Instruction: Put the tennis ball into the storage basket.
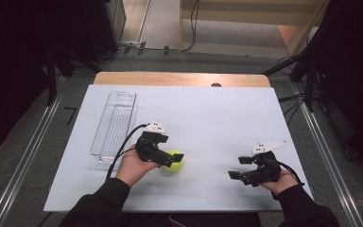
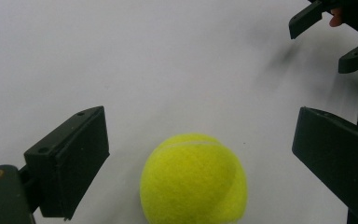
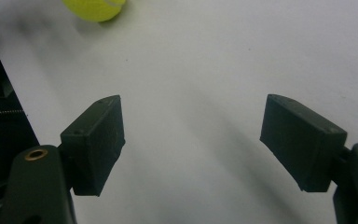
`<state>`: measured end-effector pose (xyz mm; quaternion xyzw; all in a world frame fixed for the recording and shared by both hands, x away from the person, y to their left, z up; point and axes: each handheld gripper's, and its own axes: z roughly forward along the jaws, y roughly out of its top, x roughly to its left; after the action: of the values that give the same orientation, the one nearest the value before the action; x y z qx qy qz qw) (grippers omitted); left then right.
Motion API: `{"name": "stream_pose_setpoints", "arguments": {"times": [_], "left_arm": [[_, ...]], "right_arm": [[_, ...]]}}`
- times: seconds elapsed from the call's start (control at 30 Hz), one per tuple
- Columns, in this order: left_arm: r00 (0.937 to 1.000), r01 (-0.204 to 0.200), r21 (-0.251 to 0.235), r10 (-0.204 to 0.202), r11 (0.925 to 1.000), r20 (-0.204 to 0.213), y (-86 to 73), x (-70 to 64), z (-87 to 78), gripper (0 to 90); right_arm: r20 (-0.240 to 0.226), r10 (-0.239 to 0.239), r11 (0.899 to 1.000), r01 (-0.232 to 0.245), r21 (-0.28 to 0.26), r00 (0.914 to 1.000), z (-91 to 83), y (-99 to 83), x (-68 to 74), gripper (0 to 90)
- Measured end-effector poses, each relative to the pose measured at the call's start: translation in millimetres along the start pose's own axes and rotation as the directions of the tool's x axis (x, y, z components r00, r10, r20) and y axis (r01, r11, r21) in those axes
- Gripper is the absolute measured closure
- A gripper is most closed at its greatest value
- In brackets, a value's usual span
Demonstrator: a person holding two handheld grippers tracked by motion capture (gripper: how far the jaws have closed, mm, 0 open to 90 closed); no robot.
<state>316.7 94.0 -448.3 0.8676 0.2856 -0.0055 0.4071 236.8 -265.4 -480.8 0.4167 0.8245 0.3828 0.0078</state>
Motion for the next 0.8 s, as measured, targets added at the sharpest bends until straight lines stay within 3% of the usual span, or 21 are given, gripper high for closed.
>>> {"name": "stream_pose_setpoints", "arguments": {"times": [0.4, 0.8], "left_arm": [[0.9999, -0.004, 0.0, 0.004, 1.0, 0.013, -6.2, -2.3, 3.3, 4.1], [0.9998, 0.013, 0.034, -0.014, 0.9993, 0.015, -15.4, -1.0, 9.5, 4.1]], "right_arm": [[0.001, -0.002, 1.0, 0.002, 0.003, 1.0, -0.4, -0.4, 0.4, 19.7], [0.002, -0.006, 1.0, 0.006, 0.006, 1.0, -0.1, -0.3, 0.5, 19.7]]}}
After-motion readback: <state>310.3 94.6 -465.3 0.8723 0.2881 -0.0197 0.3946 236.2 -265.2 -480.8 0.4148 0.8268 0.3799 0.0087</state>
